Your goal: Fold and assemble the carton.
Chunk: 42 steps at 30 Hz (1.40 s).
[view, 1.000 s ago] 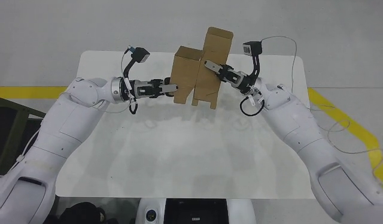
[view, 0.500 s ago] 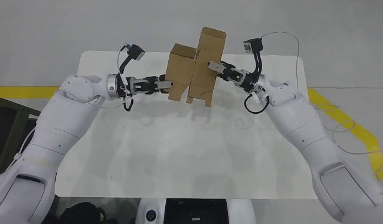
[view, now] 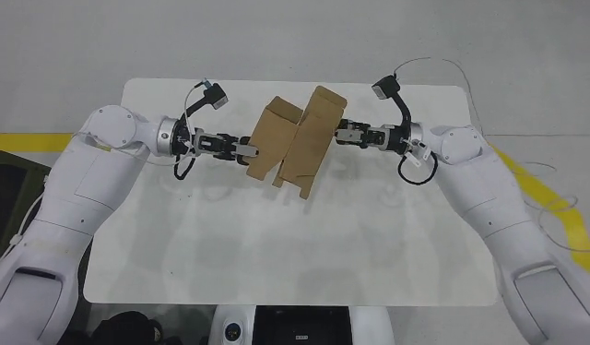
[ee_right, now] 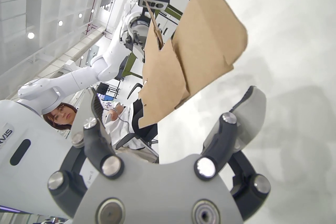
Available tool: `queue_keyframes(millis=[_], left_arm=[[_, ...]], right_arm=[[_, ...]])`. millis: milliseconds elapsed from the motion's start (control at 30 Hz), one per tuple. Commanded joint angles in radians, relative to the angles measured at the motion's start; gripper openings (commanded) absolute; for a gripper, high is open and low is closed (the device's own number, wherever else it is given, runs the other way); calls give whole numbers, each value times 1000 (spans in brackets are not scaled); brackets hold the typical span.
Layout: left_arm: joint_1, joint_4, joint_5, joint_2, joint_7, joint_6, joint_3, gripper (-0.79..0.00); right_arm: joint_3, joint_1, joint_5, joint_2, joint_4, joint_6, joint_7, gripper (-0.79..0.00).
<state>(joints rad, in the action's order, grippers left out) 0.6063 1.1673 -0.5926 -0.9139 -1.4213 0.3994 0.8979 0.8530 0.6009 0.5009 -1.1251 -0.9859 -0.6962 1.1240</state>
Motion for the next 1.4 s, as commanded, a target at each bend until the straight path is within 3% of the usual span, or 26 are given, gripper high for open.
queue_keyframes(millis=[0,633,700,767,800,967,1133,1200,1300,1367], left_arm=[[6,11,-9,3,-24,-24,-4,-785],[59,111,-40,28,-105,-105,-44,-785],[56,108,-41,29,-103,-104,-49,-785],[53,107,-43,29,-103,-103,-53,-785],[52,106,-45,30,-102,-102,-55,-785],[50,100,-47,31,-92,-92,-63,-785],[46,94,-50,33,-89,-89,-76,-785],[44,93,-55,33,-89,-90,-80,-785],[40,92,-58,34,-90,-90,-85,-785],[38,90,-60,35,-90,-90,-88,-785]], right_arm=[[6,18,2,13,-6,19,19,0],[16,107,58,66,-84,42,42,-3],[10,111,71,68,-97,47,47,-166],[4,114,80,71,-107,53,53,-394],[1,116,85,72,-113,56,56,-437],[-19,116,89,78,-133,71,71,-563],[-36,112,100,83,-140,77,77,-610],[-43,111,107,84,-147,80,81,-705],[-49,108,117,88,-149,82,82,-785],[-54,107,121,90,-150,82,82,-785]])
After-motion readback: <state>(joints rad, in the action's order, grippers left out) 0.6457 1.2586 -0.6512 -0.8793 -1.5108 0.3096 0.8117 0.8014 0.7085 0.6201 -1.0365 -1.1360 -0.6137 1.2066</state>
